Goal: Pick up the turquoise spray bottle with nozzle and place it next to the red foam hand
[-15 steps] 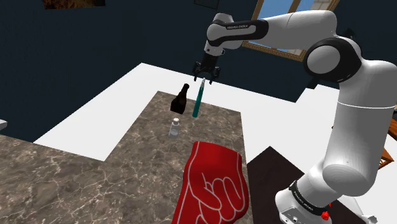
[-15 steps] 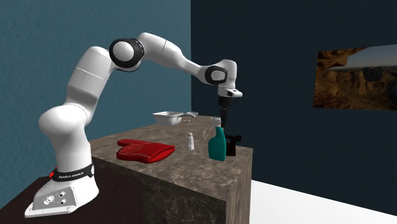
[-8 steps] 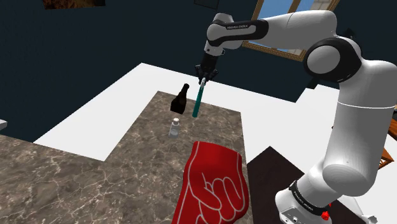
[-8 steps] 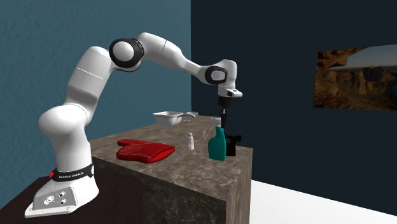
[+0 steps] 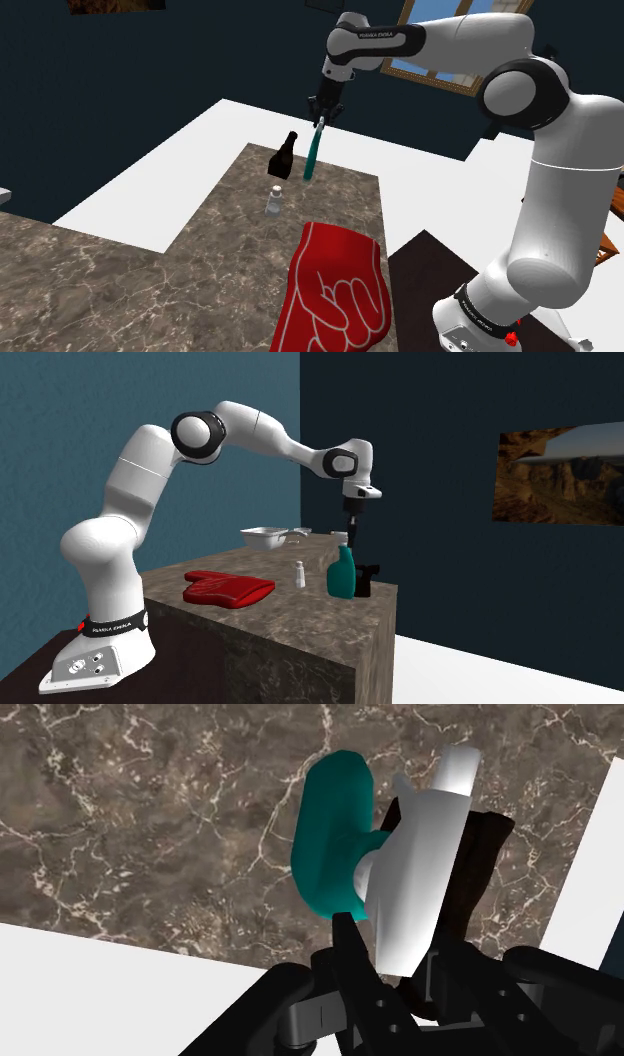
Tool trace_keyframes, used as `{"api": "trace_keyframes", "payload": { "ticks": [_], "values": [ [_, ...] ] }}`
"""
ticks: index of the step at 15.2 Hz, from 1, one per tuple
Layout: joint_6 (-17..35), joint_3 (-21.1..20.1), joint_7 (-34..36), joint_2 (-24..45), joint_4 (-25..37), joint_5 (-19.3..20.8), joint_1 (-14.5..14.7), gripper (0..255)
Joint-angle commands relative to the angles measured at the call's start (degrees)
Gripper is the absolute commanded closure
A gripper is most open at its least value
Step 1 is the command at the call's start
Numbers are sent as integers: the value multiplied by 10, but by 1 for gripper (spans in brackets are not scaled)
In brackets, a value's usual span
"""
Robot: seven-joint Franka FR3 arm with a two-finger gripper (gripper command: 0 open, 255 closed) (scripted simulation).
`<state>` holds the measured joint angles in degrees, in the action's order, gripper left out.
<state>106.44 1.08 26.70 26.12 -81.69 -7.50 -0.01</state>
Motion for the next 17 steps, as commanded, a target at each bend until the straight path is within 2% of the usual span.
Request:
{"api": "trace_keyframes", "payload": {
  "ticks": [1,17],
  "values": [
    [-14,0,2,-5,9,1,0,255],
    [-140,0,15,2,143,3,-3,255]
  ]
}}
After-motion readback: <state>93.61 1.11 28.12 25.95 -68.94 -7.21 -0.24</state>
